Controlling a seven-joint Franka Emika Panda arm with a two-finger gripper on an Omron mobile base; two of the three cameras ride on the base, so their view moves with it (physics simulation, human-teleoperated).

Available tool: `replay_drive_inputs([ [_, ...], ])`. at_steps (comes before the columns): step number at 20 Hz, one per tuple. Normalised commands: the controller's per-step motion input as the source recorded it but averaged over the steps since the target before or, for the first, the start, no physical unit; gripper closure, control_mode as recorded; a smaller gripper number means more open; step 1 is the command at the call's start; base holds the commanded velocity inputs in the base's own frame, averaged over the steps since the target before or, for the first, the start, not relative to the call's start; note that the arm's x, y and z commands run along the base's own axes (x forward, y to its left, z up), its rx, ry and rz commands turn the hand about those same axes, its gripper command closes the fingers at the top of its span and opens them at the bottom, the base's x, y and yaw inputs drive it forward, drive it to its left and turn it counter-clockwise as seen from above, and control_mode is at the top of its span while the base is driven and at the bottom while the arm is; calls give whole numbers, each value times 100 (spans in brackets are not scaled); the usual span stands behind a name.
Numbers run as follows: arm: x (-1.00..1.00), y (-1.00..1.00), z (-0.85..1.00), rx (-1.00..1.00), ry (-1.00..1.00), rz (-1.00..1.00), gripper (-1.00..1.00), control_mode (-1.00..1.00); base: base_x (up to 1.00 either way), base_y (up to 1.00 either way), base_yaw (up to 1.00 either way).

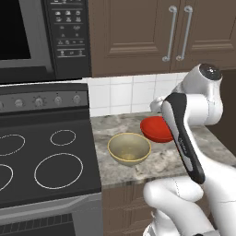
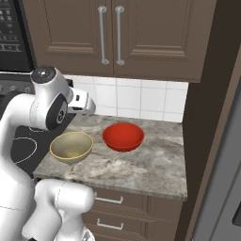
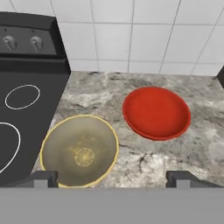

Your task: Open the cabinet. Pick the bowls from the counter and place them in the cabinet. Then close the cabinet.

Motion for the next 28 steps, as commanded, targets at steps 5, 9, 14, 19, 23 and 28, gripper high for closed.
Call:
replay_drive_inputs([
  [5,-30,-18,35,4,-6,-1,-100,-100,0,0,0],
  [9,-39,-15,34,2,-5,0,-100,-100,0,0,0],
  [14,-22,-8,43,0,-7,0,-100,-100,0,0,0],
  [19,-25,-21,44,0,-5,0,-100,-100,0,0,0],
  [23,-19,-12,34,-6,-13,0,-100,-100,0,0,0],
  [28,-25,-6,41,-13,-17,0,-100,-100,0,0,0],
])
